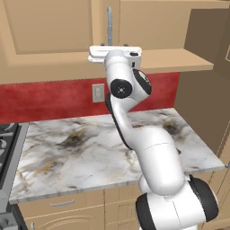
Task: Open the cabinet, retrieve the rolling pin, and place it next to the meat on the cutting board to prepare for tenderizing.
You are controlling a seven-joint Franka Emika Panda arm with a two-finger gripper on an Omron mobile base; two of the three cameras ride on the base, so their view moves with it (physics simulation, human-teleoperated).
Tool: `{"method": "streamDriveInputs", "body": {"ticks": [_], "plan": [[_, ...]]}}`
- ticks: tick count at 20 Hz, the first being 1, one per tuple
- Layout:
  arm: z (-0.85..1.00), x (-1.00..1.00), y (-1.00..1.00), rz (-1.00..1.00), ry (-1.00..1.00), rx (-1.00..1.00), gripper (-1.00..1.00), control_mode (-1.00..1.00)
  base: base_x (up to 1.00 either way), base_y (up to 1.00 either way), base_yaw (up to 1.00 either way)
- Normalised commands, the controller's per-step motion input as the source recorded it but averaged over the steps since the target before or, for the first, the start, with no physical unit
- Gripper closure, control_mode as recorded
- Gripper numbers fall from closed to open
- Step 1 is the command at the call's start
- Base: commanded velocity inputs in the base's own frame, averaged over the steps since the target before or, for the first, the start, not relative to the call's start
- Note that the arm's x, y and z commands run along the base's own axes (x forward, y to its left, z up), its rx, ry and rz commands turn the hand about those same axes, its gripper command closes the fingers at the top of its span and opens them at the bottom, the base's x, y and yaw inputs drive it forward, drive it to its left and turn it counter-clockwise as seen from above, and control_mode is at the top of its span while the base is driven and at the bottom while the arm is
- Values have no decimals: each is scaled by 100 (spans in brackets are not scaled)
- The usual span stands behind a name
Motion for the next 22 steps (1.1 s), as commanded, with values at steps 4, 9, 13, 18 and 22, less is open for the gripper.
{"method": "streamDriveInputs", "body": {"ticks": [4,9,13,18,22], "plan": [[-3,42,6,4,0,0,-100,-100,0,0,0],[-1,43,3,5,0,0,-100,-100,0,0,0],[-2,44,1,5,0,1,-100,-100,0,0,0],[-6,45,13,3,0,0,-100,-100,0,0,0],[-10,47,30,2,0,0,100,-100,0,0,0]]}}
